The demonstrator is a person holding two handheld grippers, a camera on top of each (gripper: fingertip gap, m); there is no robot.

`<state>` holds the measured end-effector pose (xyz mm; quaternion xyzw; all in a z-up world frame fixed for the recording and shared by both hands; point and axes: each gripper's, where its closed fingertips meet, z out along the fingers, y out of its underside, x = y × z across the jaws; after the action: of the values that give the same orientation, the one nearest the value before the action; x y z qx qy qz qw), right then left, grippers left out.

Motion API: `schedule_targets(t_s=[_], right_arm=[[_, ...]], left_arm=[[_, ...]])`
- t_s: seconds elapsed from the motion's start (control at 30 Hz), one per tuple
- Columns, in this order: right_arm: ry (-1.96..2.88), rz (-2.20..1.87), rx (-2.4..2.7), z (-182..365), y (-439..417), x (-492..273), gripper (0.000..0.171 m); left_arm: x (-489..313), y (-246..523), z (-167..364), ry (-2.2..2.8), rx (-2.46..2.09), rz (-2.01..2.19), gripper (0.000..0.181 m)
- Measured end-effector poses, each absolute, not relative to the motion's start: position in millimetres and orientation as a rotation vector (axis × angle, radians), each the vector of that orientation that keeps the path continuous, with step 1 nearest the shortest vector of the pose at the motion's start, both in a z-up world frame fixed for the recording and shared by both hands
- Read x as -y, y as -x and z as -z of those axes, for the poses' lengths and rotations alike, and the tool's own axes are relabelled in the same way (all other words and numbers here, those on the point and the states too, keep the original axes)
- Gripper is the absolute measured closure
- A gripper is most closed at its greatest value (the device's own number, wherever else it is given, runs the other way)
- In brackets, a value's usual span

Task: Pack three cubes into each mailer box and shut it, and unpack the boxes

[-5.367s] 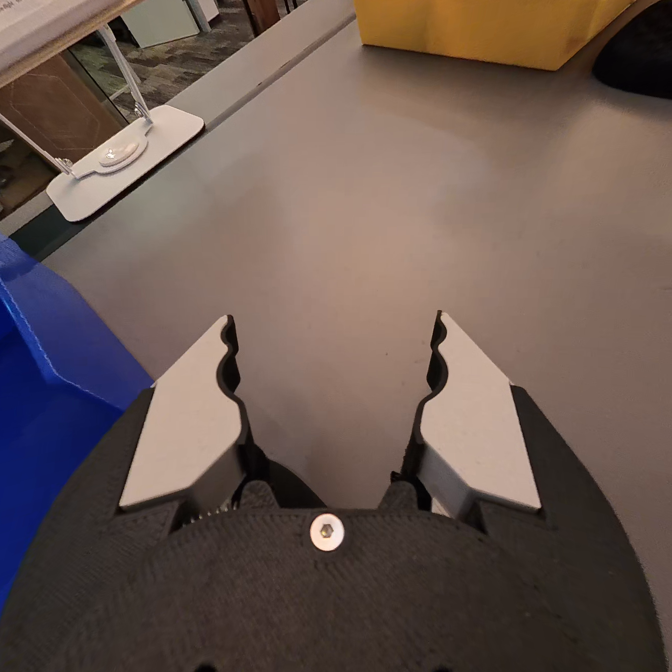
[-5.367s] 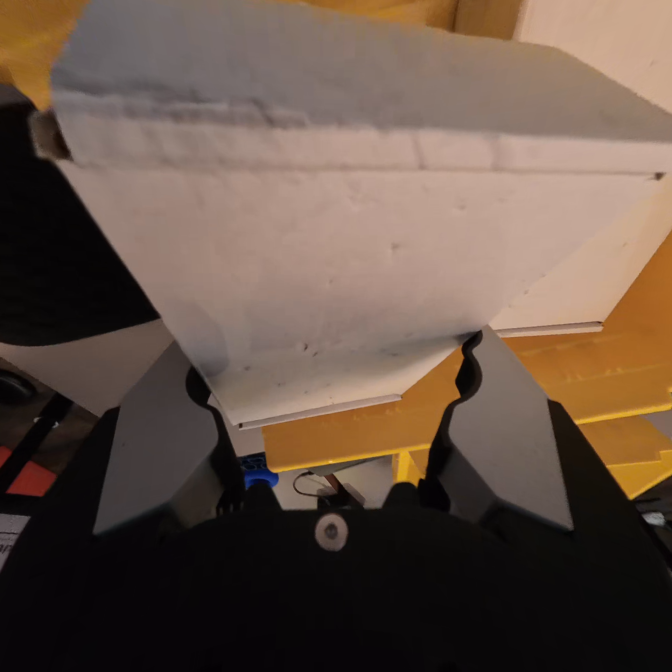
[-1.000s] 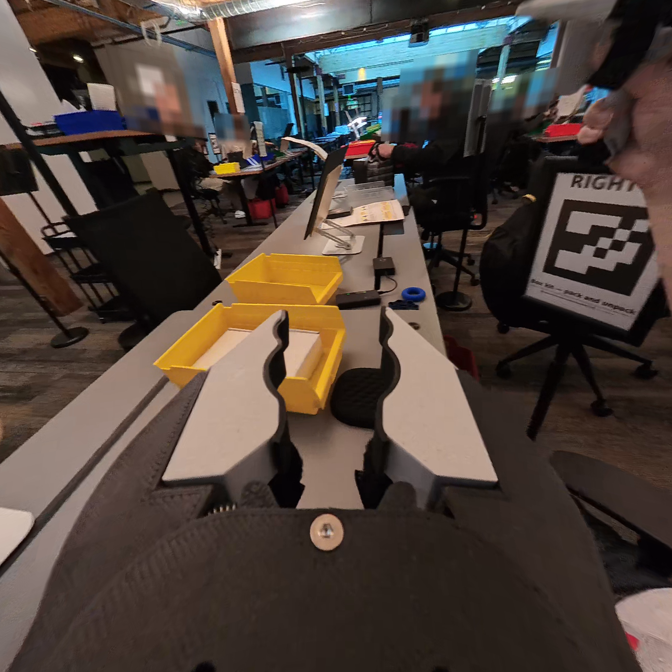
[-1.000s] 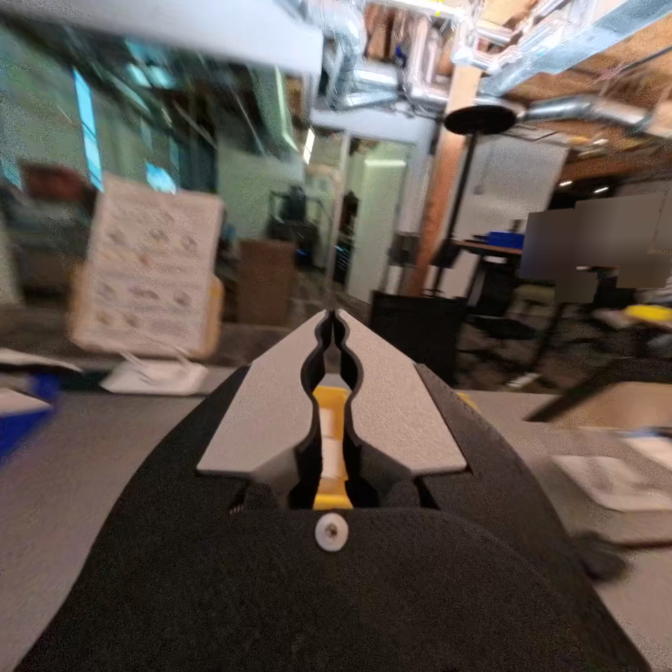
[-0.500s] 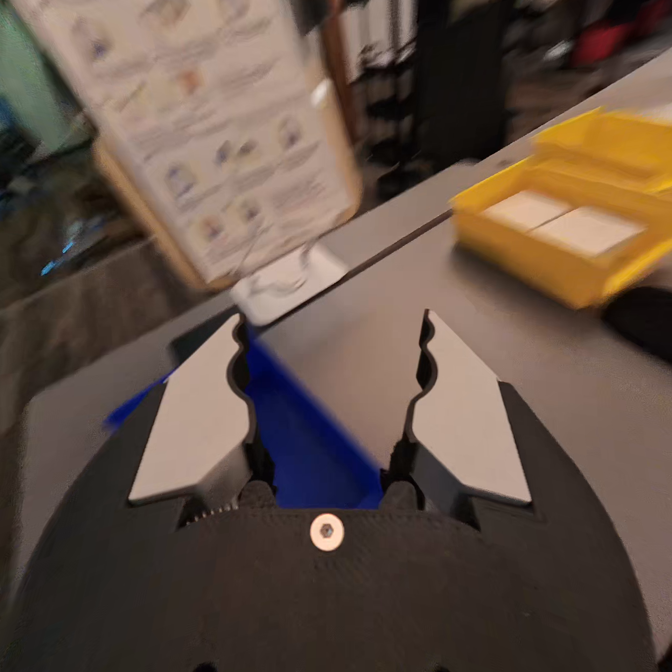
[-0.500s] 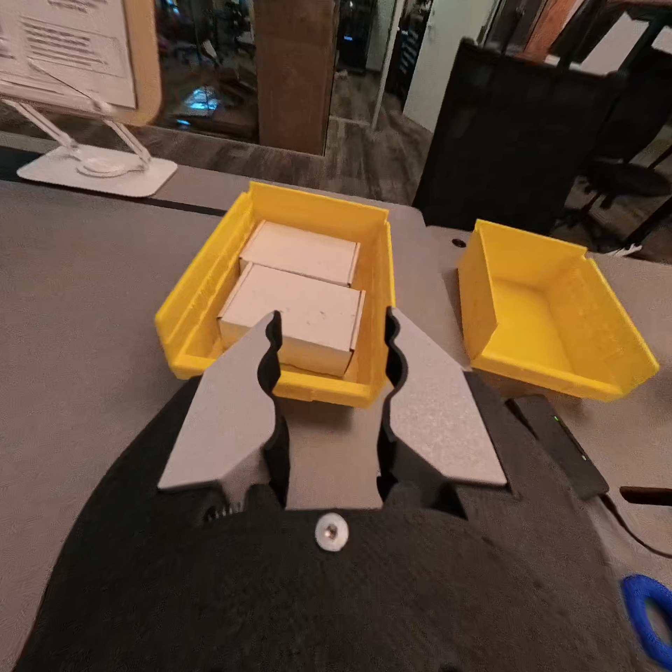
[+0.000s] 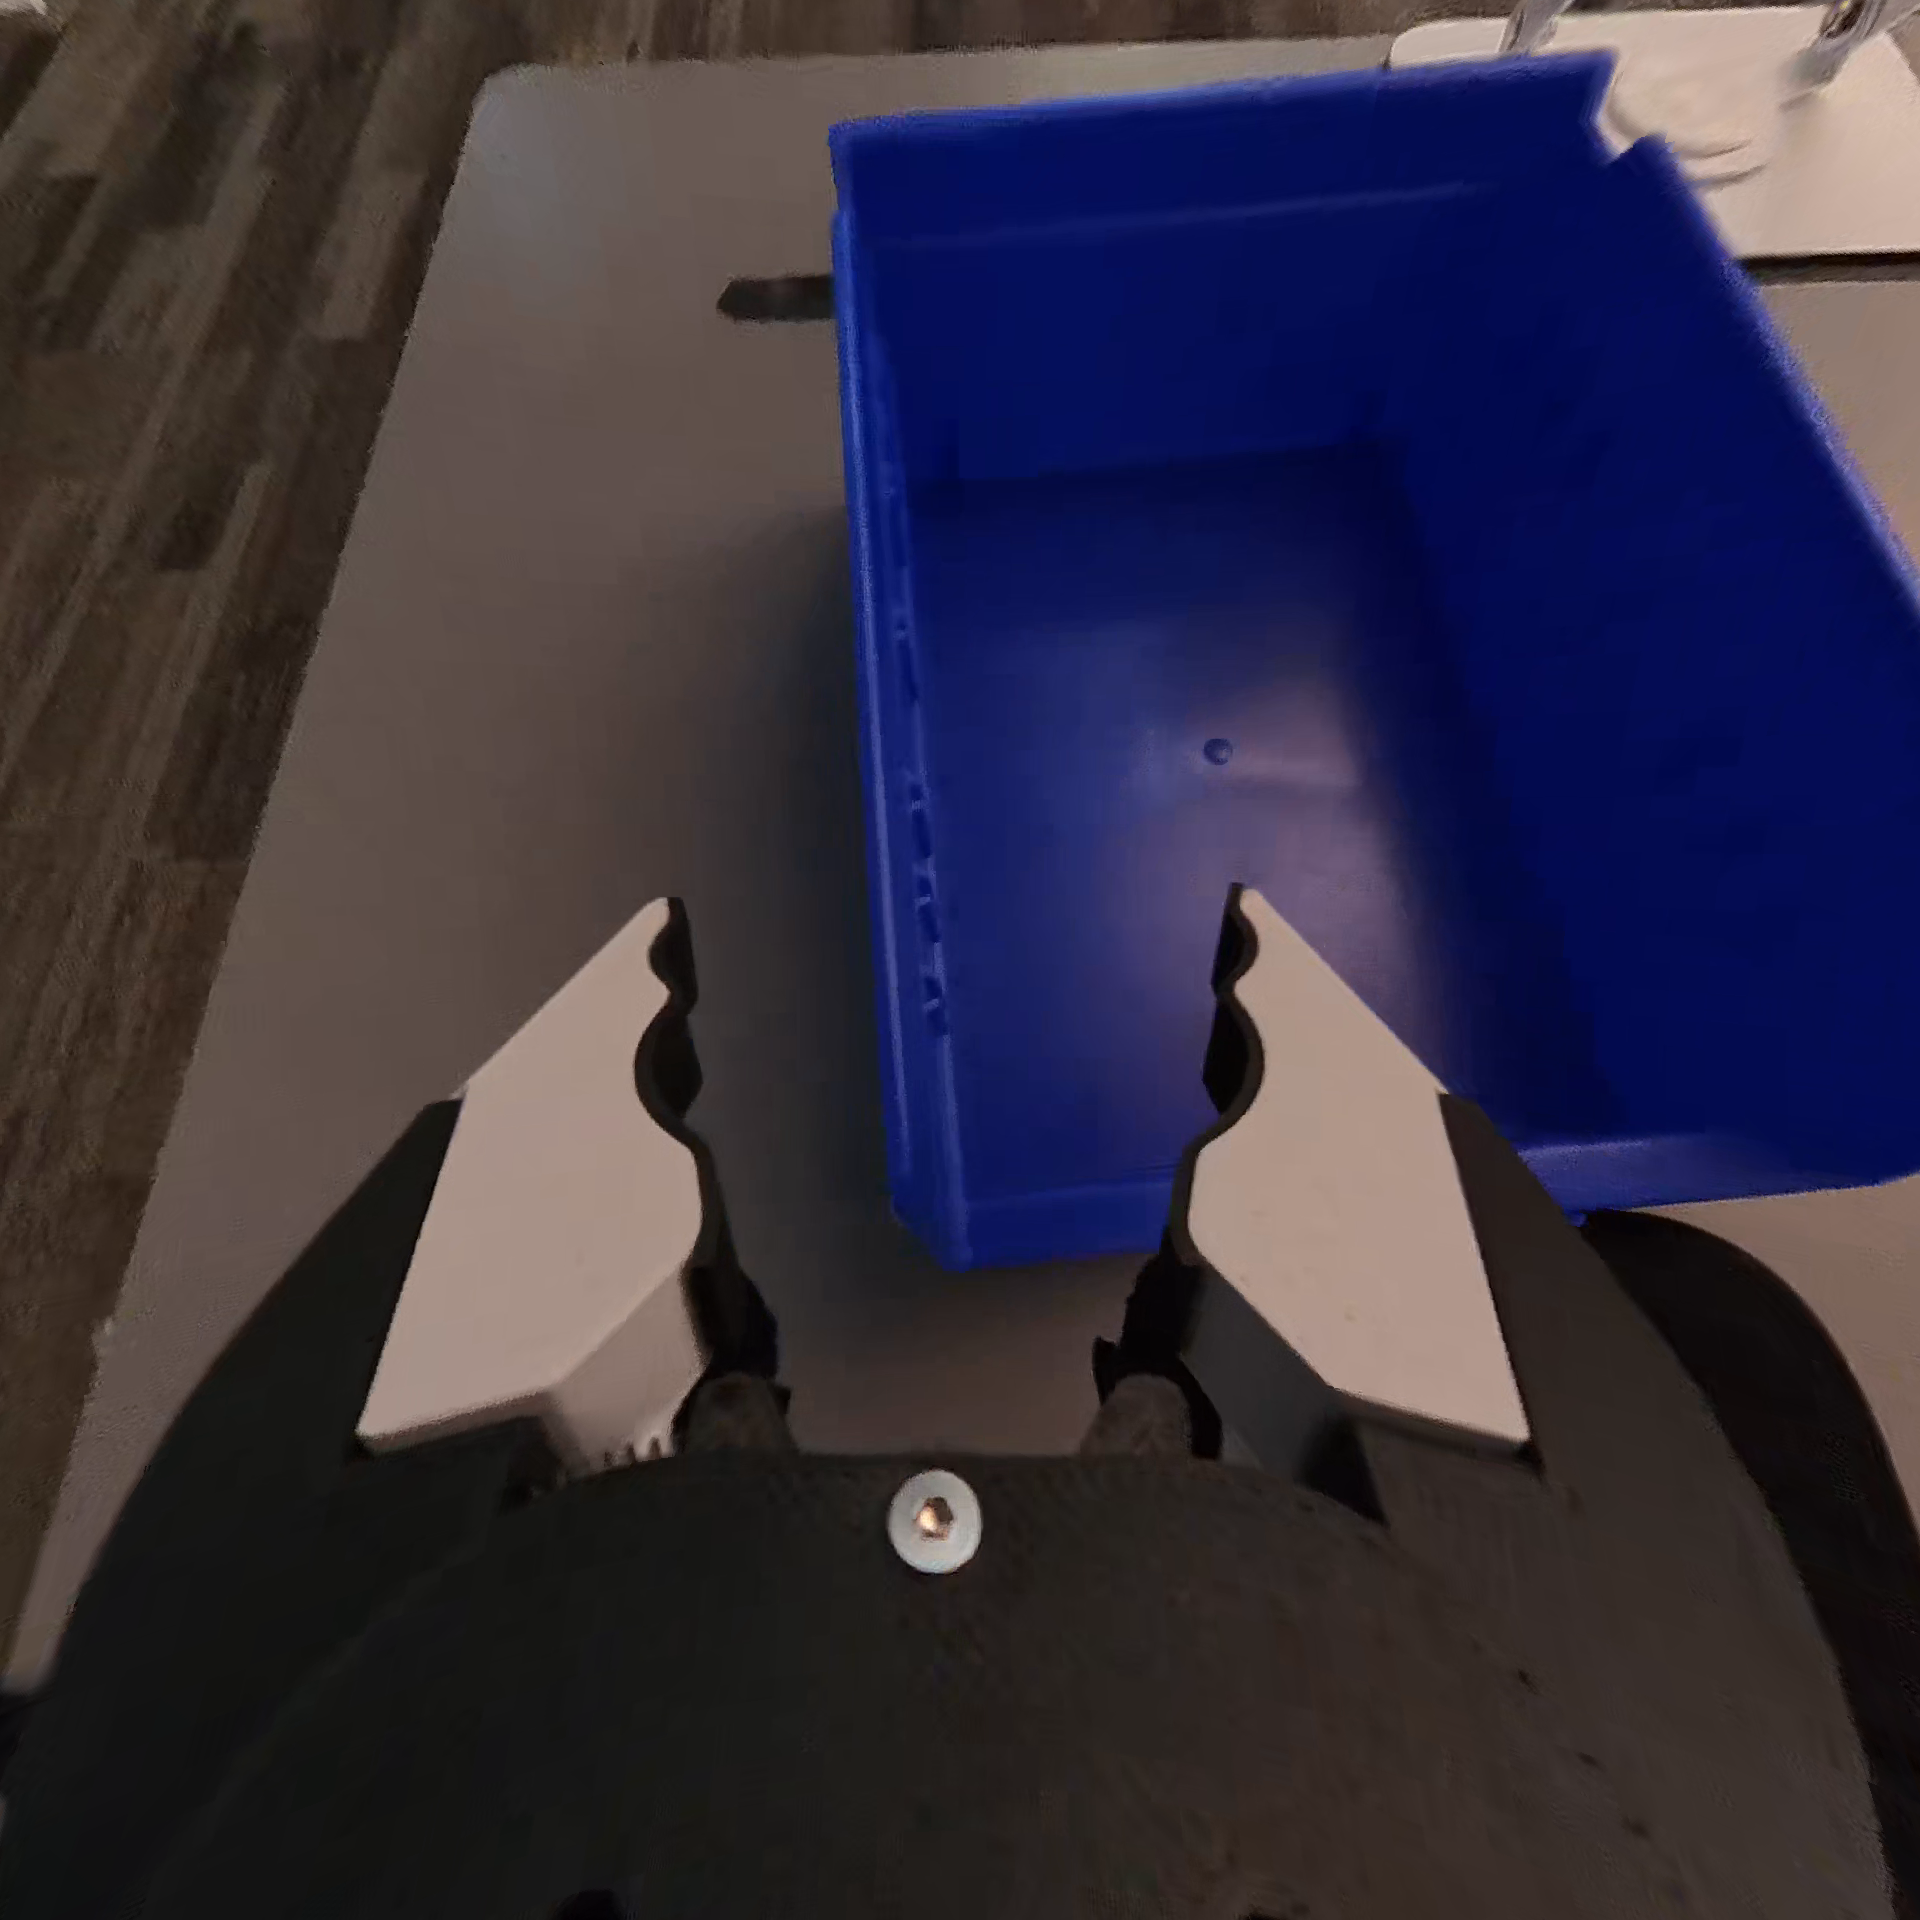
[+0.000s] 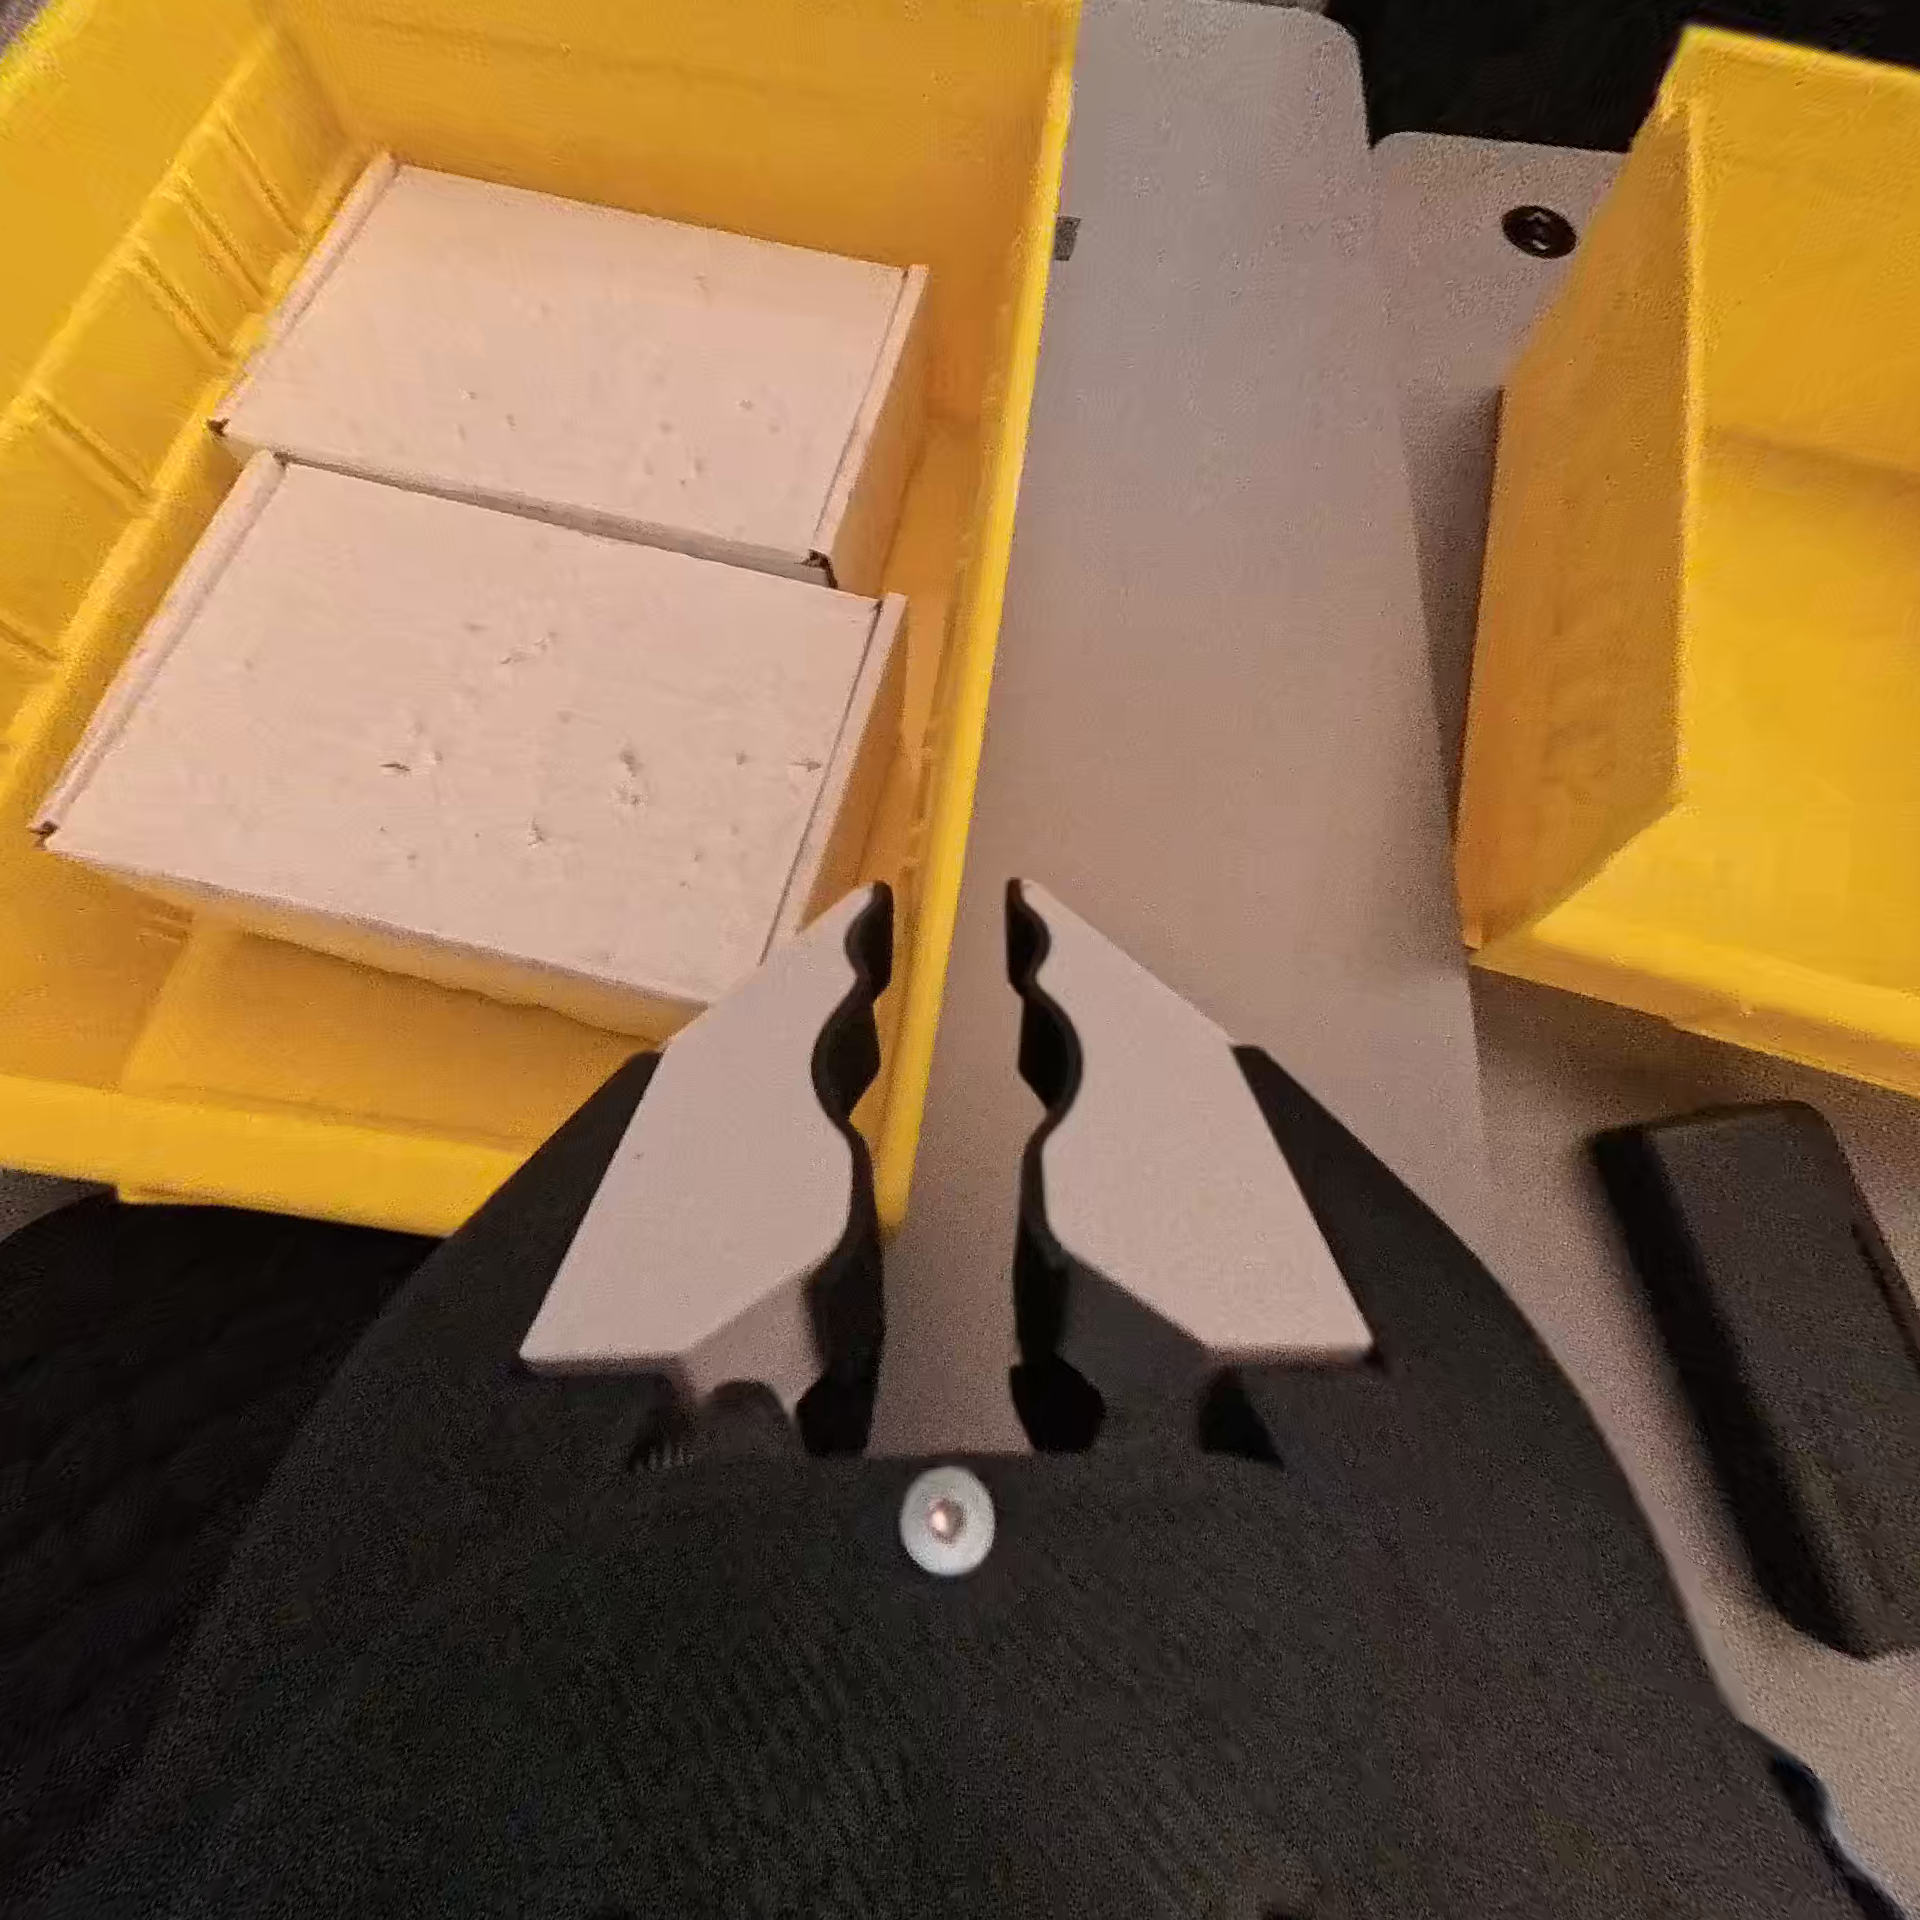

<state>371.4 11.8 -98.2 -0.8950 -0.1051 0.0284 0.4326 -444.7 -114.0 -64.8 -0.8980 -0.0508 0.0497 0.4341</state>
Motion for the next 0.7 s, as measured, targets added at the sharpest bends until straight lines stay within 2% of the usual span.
schedule_targets(t_s=[0.03,0.13,0.2,0.23,0.27,0.3,0.47,0.7], right_arm=[[2.233,-0.109,0.27,101,-367,-14,0.159],[2.238,-0.136,0.256,105,-363,-20,0.166],[2.23,-0.127,0.248,105,-362,-22,0.167],[2.226,-0.126,0.239,105,-362,-22,0.167],[2.224,-0.127,0.238,106,-361,-22,0.167],[2.222,-0.125,0.237,105,-361,-20,0.167],[2.224,-0.129,0.23,105,-349,-13,0.166],[2.225,-0.12,0.206,106,-328,-4,0.166]], left_arm=[[114,446,72,2.248,0.14,-0.103,0.087],[116,447,96,2.312,0.166,-0.023,0.108],[115,451,108,2.344,0.17,-0.007,0.129],[113,454,111,2.347,0.178,-0.01,0.144],[111,454,112,2.34,0.171,0.008,0.17],[107,452,112,2.328,0.159,0.029,0.176],[99,447,112,2.347,0.074,-0.078,0.178],[82,404,113,2.351,-0.048,-0.084,0.176]])
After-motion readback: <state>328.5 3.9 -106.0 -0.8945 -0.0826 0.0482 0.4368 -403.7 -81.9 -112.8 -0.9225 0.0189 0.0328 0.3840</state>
